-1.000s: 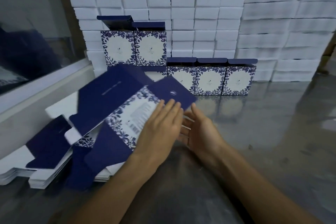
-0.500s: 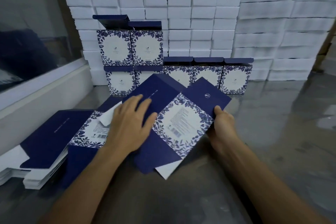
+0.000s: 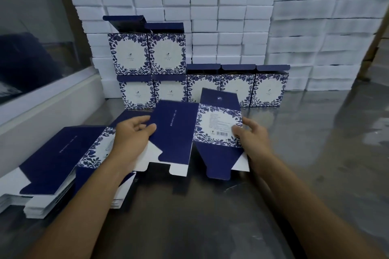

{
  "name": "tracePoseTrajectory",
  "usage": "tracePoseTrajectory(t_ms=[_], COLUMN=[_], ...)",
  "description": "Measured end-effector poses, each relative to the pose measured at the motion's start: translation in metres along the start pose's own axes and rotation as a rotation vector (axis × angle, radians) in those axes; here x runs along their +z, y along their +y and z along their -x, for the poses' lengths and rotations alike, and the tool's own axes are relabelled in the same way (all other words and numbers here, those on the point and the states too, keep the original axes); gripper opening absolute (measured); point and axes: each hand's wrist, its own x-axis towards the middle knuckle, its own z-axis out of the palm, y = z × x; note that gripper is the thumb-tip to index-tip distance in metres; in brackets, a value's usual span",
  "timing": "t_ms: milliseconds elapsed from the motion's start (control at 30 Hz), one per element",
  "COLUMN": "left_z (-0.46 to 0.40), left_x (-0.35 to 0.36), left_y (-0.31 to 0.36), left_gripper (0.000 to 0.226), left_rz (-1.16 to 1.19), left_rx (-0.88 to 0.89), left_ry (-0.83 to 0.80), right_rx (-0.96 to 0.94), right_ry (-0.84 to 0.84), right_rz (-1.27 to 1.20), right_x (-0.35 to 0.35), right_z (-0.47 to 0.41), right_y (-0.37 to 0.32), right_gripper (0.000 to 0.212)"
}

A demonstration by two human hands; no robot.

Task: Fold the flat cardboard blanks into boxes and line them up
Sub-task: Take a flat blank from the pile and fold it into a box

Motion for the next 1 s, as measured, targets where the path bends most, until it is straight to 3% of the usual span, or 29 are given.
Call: tracePoseTrajectory(t_ms=[100,233,333,433,567,667,767,900,1000], left_z=[0.000,0.002,0.008,0.014,0.027,0.033,0.038,0.040,0.042], left_x=[-0.002,0.001,0.008,0.017,0.036,0.046,0.048,0.048,0.046], left_y=[0.001,0.004,0.007,0.010,0.010,0.000,0.001,-0.001,0.002], left_gripper=[0.024,0.021,0.013,0.027,0.041,0.037,0.039,0.055,0.063], left_rz=[0.052,0.138,0.305,0.443,0.553,0.554,0.584,0.673,0.717], left_rx=[-0.127,-0.169,-0.217,-0.225,-0.228,-0.168,-0.171,-0.174,-0.201], left_ry=[-0.057,-0.089,-0.163,-0.289,-0.439,-0.414,-0.560,-0.701,-0.706], right_rx=[0.039,0.144,0.183,0.085,-0.142,-0.348,-0.308,-0.374,-0.385], right_ry=[0.014,0.008,-0.132,-0.234,-0.311,-0.335,-0.308,-0.399,-0.375], right_rz=[-0.018,-0.132,-0.409,-0.557,-0.162,0.184,0.296,0.538,0.547], right_x=[-0.004,-0.006,-0.001,0.004,0.019,0.033,0.036,0.034,0.038], right_z=[0.004,0.006,0.016,0.022,0.029,0.032,0.029,0.043,0.041], right_y=[-0.006,-0.014,-0.020,-0.024,-0.015,-0.018,-0.012,0.009,0.006], right_gripper=[0.025,0.026,0.038,0.043,0.066,0.072,0.062,0.062,0.067])
